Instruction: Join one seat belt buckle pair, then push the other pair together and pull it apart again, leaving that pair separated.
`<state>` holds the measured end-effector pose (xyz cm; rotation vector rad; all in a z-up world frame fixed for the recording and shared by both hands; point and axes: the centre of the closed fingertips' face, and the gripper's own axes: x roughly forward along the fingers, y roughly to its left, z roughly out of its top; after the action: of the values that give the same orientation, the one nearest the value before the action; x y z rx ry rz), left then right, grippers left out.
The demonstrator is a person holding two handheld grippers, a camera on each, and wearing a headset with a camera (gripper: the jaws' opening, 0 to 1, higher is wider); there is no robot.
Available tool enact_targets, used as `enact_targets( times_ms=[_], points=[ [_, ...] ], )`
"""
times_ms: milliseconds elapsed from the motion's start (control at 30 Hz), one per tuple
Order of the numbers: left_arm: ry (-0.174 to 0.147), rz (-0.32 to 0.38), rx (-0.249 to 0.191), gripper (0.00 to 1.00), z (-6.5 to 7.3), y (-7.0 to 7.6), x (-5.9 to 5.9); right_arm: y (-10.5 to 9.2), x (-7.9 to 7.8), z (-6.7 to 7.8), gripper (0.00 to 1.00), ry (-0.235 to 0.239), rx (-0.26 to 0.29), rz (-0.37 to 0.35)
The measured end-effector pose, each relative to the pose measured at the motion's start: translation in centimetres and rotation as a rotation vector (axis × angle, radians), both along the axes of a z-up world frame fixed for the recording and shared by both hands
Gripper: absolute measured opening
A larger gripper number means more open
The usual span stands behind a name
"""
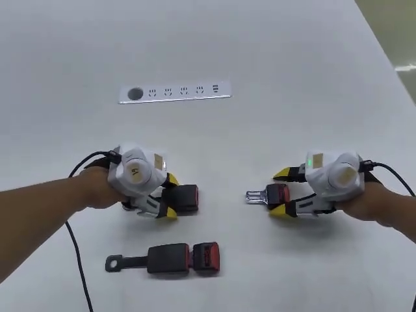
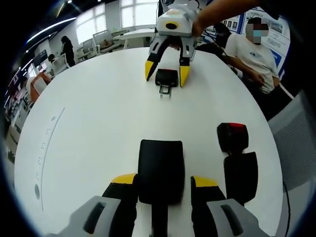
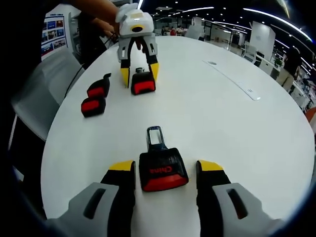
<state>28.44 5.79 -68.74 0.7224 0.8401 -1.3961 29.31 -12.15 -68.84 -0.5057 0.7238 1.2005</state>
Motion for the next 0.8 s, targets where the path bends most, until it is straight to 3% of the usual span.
enact_targets(
  times_ms=[100,200,267,333,367,467,500,567,633,733,800],
  points=[
    [-0.006,0.005,0.057,0.61,-0.4,1.4,-0.3,0.4,0.3,0.9,0.54,0.003,0.045,-0.071],
    [0.018,0.116,0.038,0.67,0.1,2.1,0.0,0.9,1.2,1.7,0.63,-0.010,0.099,-0.161],
    [0.017,0.198,0.008,0.71,1.1,2.3,0.5,1.2,1.6,2.2,0.65,-0.035,0.119,-0.205],
    [0.011,0.255,-0.057,0.79,1.1,2.7,1.3,1.7,1.6,2.6,0.66,-0.044,0.140,-0.233],
    [-0.002,0.289,-0.069,0.81,1.1,3.1,1.6,2.0,1.5,2.9,0.67,-0.050,0.154,-0.248],
    [0.016,0.375,-0.102,0.87,2.6,2.9,1.2,2.0,1.4,3.1,0.69,-0.087,0.131,-0.287],
    [0.001,0.401,-0.107,0.89,2.7,3.3,1.3,2.1,1.5,3.5,0.70,-0.081,0.157,-0.321],
    [-0.007,0.443,-0.116,0.92,3.4,3.7,1.2,1.8,1.8,4.0,0.70,-0.112,0.158,-0.367],
    [-0.016,0.499,-0.146,0.94,4.1,4.0,1.4,2.1,1.2,5.0,0.73,-0.112,0.194,-0.436],
    [-0.033,0.578,-0.194,1.00,5.5,4.2,1.4,1.4,1.6,6.0,0.79,-0.143,0.225,-0.557],
    [-0.030,0.623,-0.206,1.00,6.0,4.8,1.1,1.3,1.4,6.5,0.80,-0.149,0.247,-0.603]
  ],
)
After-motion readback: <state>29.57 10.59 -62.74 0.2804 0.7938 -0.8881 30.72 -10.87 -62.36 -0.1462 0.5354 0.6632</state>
